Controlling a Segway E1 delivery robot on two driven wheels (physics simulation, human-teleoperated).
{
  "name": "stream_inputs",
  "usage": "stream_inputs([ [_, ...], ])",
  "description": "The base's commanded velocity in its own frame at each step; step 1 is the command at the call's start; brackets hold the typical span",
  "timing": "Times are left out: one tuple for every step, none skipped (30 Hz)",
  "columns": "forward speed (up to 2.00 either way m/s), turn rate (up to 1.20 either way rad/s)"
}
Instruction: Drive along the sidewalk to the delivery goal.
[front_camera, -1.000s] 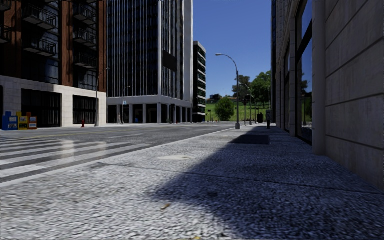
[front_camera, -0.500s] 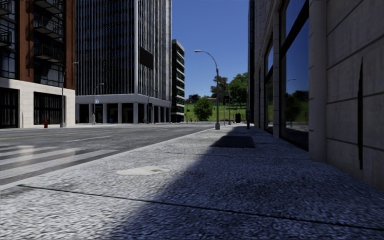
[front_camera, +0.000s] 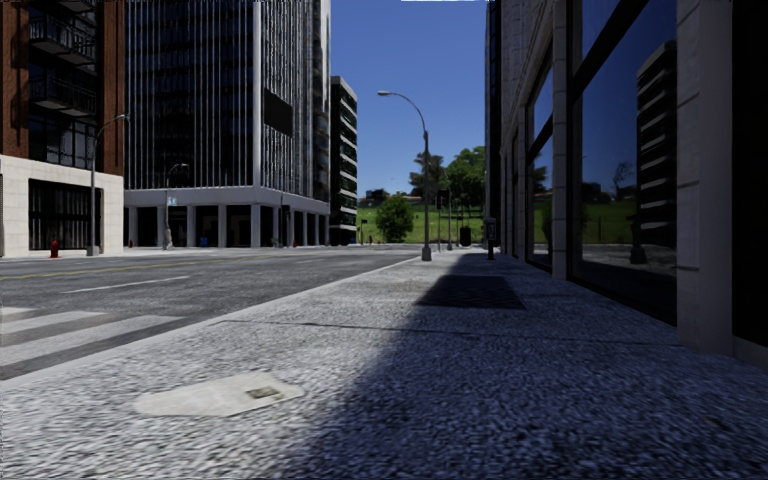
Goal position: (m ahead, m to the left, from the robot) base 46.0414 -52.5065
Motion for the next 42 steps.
stream_inputs([
  [2.00, -0.32],
  [2.00, -0.32],
  [2.00, -0.32],
  [2.00, -0.32],
  [2.00, -0.32],
  [2.00, -0.32],
  [2.00, -0.33],
  [2.00, -0.33],
  [2.00, -0.33],
  [2.00, -0.33],
  [2.00, -0.33],
  [2.00, -0.33],
  [2.00, -0.33],
  [2.00, -0.33],
  [2.00, -0.33],
  [2.00, -0.33],
  [2.00, -0.33],
  [2.00, -0.33],
  [2.00, -0.33],
  [2.00, -0.33],
  [2.00, -0.33],
  [2.00, -0.33],
  [2.00, -0.33],
  [2.00, -0.24],
  [2.00, 0.00],
  [2.00, 0.00],
  [2.00, 0.00],
  [2.00, 0.00],
  [2.00, 0.00],
  [2.00, 0.00],
  [2.00, 0.00],
  [2.00, 0.00],
  [2.00, 0.00],
  [2.00, 0.00],
  [2.00, 0.00],
  [2.00, 0.00],
  [2.00, 0.00],
  [2.00, 0.00],
  [2.00, 0.00],
  [2.00, 0.00],
  [2.00, 0.00],
  [2.00, 0.00],
])
